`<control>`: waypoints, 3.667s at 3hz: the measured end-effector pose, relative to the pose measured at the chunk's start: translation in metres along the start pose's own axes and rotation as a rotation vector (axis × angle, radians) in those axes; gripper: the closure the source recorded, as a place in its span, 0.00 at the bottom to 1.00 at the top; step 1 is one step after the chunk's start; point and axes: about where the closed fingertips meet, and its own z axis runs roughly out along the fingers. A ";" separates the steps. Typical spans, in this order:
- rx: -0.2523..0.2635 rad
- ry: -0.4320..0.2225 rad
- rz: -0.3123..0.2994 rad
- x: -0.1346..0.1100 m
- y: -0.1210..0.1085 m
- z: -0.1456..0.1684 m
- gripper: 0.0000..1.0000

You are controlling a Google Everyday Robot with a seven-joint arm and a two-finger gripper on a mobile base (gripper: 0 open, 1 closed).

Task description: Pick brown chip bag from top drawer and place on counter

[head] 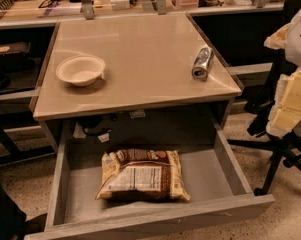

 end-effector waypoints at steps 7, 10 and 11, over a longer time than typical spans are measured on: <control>-0.200 -0.182 -0.062 -0.111 0.091 0.150 0.00; -0.224 -0.259 -0.030 -0.149 0.105 0.216 0.00; -0.225 -0.310 -0.042 -0.171 0.106 0.247 0.00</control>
Offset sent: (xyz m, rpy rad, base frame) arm -0.0143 0.0254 -0.0331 0.0352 0.0617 0.0438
